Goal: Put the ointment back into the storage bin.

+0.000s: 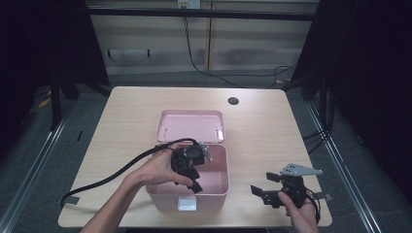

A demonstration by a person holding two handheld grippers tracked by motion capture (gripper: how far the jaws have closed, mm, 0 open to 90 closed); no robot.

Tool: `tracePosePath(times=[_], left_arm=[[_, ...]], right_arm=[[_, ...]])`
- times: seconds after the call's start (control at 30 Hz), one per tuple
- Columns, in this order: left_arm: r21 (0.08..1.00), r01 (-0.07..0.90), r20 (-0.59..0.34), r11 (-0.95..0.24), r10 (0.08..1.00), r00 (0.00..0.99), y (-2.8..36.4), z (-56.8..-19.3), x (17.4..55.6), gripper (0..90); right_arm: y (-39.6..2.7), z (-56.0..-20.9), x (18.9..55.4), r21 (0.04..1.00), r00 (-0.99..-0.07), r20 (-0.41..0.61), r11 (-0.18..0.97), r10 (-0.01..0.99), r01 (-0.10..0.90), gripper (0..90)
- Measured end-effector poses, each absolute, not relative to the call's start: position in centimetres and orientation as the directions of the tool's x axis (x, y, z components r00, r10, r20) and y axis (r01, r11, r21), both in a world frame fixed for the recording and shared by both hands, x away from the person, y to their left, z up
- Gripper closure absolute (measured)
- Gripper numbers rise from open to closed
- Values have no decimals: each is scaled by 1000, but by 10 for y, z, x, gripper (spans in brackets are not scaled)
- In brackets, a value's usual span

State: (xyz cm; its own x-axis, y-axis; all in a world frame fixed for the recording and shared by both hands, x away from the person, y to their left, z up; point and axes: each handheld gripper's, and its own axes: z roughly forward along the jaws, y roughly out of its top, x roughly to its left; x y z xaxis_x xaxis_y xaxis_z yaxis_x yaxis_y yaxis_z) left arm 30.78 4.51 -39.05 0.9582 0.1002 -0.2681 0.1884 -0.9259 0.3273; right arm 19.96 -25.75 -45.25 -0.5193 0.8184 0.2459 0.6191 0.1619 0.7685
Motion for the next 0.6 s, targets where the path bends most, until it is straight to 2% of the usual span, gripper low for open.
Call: tracePosePath(times=[0.37,0.6], left_arm=[[404,250,-277,-880,142,950,78,-375,310,474],[451,242,-258,-859,134,957,89,-365,308,442]], right_arm=[[-258,-453,200,769,-517,245,160,820,619,162],[-257,-453,200,769,-517,247,160,819,619,162]])
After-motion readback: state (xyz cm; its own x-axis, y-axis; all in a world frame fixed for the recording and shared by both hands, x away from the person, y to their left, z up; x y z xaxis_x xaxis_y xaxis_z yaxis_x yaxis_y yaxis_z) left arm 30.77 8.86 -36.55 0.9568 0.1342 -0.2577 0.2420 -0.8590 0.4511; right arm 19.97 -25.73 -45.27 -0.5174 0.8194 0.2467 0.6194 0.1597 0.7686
